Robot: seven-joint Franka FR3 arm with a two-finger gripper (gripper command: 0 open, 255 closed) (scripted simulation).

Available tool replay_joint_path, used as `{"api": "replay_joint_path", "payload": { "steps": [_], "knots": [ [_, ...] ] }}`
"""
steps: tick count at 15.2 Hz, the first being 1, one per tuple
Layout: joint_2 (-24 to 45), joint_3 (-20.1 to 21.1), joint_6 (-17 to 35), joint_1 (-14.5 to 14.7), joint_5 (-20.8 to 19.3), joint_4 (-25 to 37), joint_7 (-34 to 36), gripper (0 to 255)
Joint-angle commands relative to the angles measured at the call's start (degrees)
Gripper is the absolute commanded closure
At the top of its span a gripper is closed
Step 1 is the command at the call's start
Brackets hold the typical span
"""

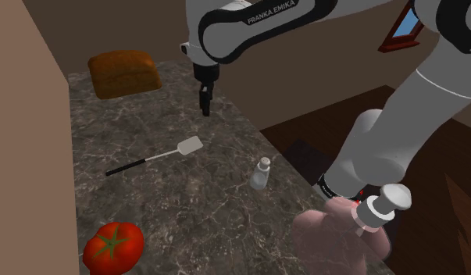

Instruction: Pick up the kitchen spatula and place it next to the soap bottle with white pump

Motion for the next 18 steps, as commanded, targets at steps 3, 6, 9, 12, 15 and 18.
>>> {"api": "replay_joint_path", "payload": {
  "steps": [3,6,9,12,15,18],
  "knots": [
    [5.3,2.1,2.4,2.3,0.6,4.1,-3.9,0],
    [8.9,3.7,4.2,3.9,0.8,6.7,-6.7,0],
    [12.2,5.4,5.8,5.4,0.7,9.2,-9.4,0],
    [15.4,7.1,7.2,7.0,0.5,11.6,-12.0,0],
    [18.3,8.8,8.6,8.6,0.1,13.9,-14.5,0],
    [19.2,8.9,10.0,8.8,-0.2,13.5,-14.5,0]
  ]
}}
